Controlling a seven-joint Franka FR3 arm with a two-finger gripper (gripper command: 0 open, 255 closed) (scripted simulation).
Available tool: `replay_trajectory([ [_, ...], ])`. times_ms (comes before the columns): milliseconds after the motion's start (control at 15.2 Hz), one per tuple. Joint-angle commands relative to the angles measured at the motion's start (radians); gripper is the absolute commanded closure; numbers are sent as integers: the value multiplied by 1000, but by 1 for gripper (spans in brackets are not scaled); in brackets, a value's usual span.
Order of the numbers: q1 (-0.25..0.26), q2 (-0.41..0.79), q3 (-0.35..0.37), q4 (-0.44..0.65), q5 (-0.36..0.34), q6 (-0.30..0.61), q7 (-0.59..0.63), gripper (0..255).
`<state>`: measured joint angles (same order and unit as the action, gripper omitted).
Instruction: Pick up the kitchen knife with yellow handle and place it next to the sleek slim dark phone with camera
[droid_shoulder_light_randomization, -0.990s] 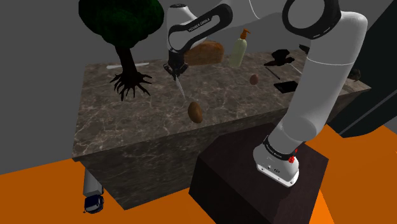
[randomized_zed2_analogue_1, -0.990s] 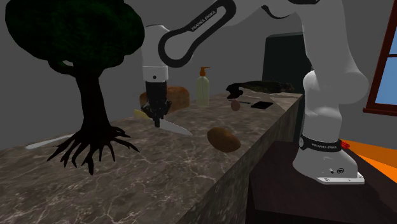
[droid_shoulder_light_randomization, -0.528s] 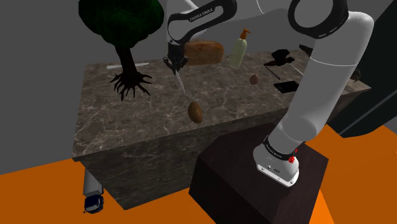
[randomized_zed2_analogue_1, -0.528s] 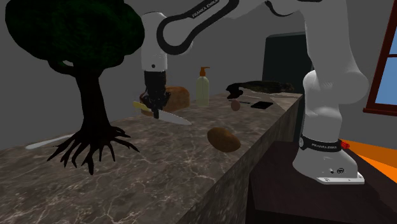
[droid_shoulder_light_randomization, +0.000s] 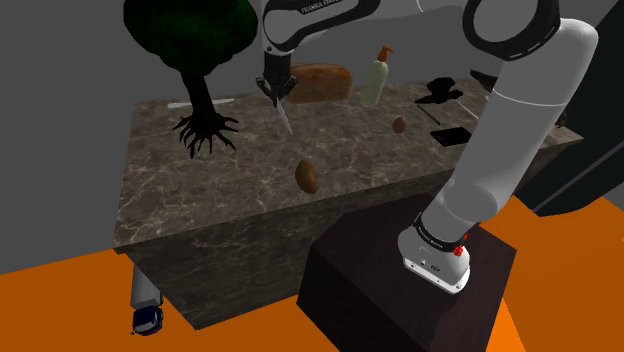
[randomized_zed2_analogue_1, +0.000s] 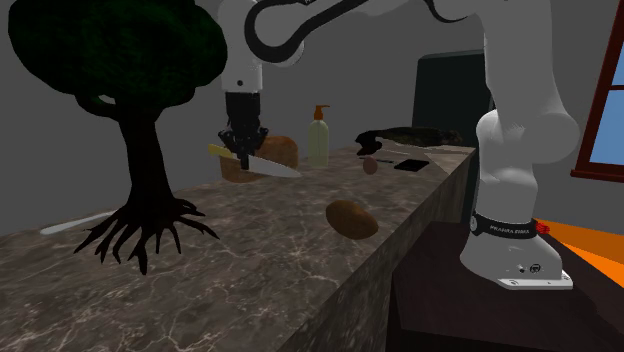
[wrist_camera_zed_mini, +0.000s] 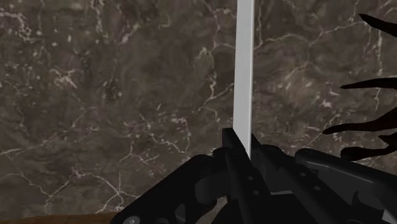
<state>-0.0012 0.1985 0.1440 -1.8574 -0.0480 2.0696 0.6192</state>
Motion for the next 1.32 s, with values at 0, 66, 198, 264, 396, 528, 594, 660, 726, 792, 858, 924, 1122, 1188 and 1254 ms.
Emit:
replay_trajectory([
  [0, -1, -9, 0, 16, 2, -25, -2, 255],
  [66, -1, -13, 0, 25, 3, -38, -3, 255],
  [198, -1, -20, 1, 42, 5, -63, -5, 255],
  [264, -1, -24, 1, 52, 5, -75, -5, 255],
  [396, -14, -49, -6, 23, 11, -71, -26, 255],
  [528, -38, -96, -22, -37, 20, -56, -68, 255],
  [594, -49, -118, -31, -65, 24, -50, -90, 255],
  [660, -60, -139, -40, -92, 28, -44, -112, 255],
  [726, -72, -159, -50, -117, 31, -38, -133, 255],
  [792, -83, -179, -60, -142, 33, -34, -156, 255],
  [858, -94, -198, -70, -165, 35, -29, -178, 255],
  [924, -104, -216, -81, -186, 37, -25, -200, 255],
  [1122, -137, -265, -116, -245, 39, -16, -268, 255],
  [1188, -147, -280, -128, -262, 39, -13, -291, 255],
  [1254, -158, -294, -141, -278, 39, -11, -314, 255],
])
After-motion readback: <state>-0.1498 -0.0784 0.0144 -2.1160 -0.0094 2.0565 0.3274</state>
